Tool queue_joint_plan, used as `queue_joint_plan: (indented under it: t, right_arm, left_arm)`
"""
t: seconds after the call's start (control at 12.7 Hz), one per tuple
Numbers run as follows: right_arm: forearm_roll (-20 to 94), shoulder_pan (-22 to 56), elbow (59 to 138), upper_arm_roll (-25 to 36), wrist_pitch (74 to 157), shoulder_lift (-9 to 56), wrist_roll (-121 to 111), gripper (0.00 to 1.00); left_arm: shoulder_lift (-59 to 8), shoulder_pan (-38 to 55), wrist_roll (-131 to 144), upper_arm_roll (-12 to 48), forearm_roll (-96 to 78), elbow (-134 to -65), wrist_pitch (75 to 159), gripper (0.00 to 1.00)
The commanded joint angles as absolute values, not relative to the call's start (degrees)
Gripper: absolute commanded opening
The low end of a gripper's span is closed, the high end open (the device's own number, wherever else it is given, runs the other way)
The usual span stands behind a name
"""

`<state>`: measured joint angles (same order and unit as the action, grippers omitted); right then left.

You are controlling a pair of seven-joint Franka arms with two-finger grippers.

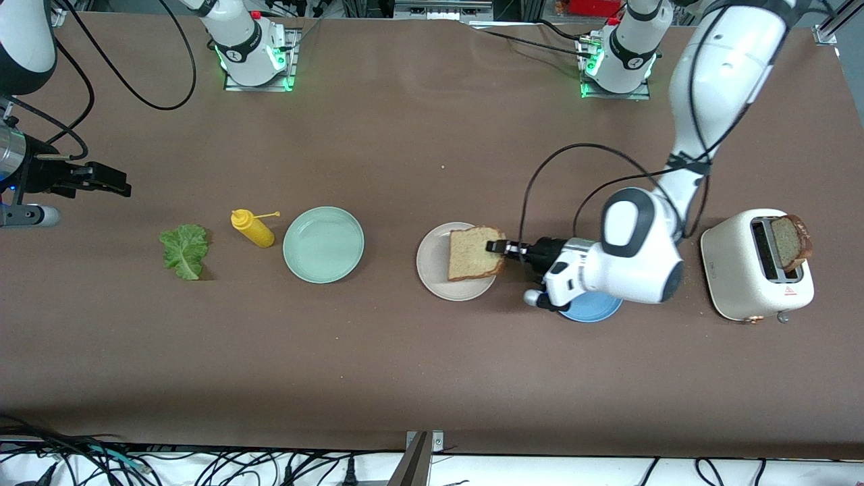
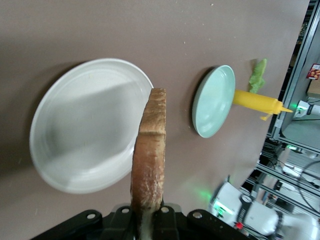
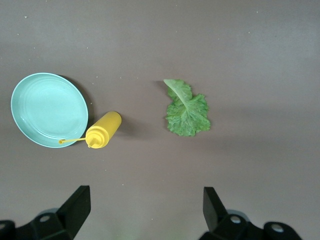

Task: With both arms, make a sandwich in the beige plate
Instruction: 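Carry the bread slice with the left gripper onto the beige plate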

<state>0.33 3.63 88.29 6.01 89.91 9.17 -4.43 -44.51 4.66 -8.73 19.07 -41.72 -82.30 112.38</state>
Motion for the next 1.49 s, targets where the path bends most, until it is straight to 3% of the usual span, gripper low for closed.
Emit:
queue_joint_plan:
  t: [0.0, 0.24, 0.31, 0.39, 0.47, 0.86, 1.41]
  right_arm:
    - [-0.09, 3.52, 87.36, 5.89, 89.65, 9.40, -4.22, 1.00]
    - [-0.09, 3.51, 87.36, 5.89, 89.65, 9.40, -4.13, 1.00]
    - [-0.09, 3.43, 87.36, 5.89, 89.65, 9.40, -4.22, 1.00]
    - [-0.09, 3.43, 87.36, 5.89, 89.65, 9.49, -4.22, 1.00]
    - [-0.09, 3.43, 87.36, 5.89, 89.65, 9.49, -4.22, 1.00]
    - [0.00, 3.52, 87.36, 5.80, 89.65, 9.67, -4.13, 1.00]
    - [0.53, 3.43, 87.36, 5.89, 89.65, 9.93, -4.48, 1.00]
  left_arm:
    - [-48.86, 4.92, -17.02, 18.63, -45.95, -80.42, 113.64, 0.00]
    - [-50.36, 5.89, -23.98, 18.63, -48.34, -81.03, 115.57, 0.00]
    - [-50.97, 6.15, -24.08, 18.63, -48.34, -81.04, 115.58, 0.17]
    - [-51.50, 6.15, -24.08, 18.63, -48.43, -81.04, 115.92, 0.83]
    - [-51.50, 6.15, -24.34, 18.63, -47.82, -81.04, 116.54, 1.00]
    - [-49.84, 6.51, -23.47, 18.28, -38.19, -80.42, 116.54, 1.00]
    - [-41.85, 5.01, -16.98, 16.44, -19.36, -80.77, 113.48, 1.00]
